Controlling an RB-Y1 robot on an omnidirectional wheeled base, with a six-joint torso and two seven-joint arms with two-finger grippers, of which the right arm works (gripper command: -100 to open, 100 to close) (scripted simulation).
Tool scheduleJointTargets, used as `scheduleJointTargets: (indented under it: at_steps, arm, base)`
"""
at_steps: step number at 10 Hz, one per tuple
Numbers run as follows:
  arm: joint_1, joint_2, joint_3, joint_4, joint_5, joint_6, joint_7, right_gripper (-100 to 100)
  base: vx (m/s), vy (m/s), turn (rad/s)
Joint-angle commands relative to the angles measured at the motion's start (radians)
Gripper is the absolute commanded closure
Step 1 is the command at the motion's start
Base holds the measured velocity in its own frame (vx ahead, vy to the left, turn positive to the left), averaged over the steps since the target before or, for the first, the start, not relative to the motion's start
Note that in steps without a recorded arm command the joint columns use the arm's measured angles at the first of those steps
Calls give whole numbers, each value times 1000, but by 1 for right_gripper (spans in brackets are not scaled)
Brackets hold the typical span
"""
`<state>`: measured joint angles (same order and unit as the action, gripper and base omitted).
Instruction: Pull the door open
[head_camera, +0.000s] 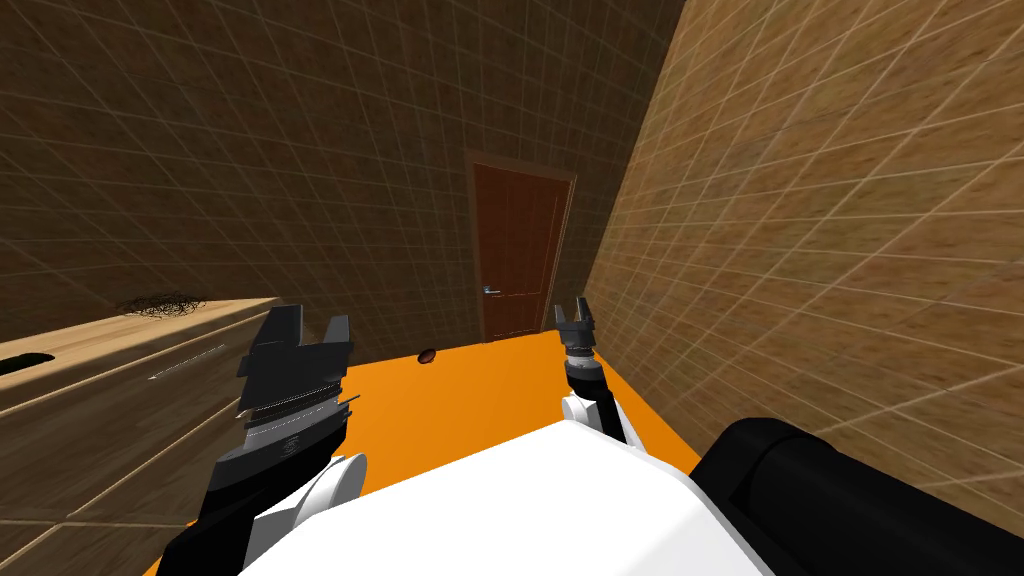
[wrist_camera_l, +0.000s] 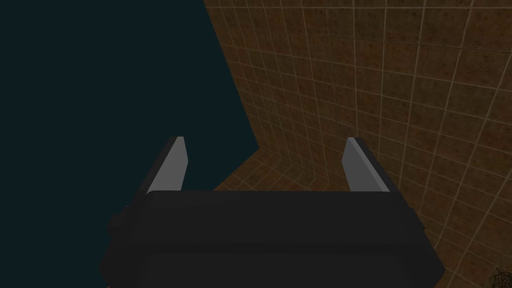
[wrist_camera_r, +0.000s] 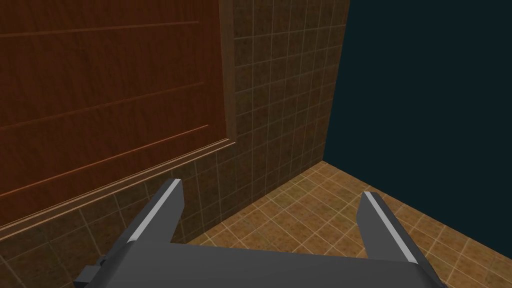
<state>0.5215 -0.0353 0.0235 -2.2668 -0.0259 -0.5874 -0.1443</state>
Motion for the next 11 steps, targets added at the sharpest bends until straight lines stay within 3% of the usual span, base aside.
scheduleJointTargets:
  at_steps: [1, 6, 11]
  arm:
    - [-4, -10, -4, 31, -4, -10, -2, -100]
    - [-15, -37, -6, 127, -14, -33, -5, -100]
    - [-30, -68, -10, 256, -26, -64, -8, -100]
  base:
    - [140, 51, 26]
    - [122, 40, 27]
    - [153, 44, 38]
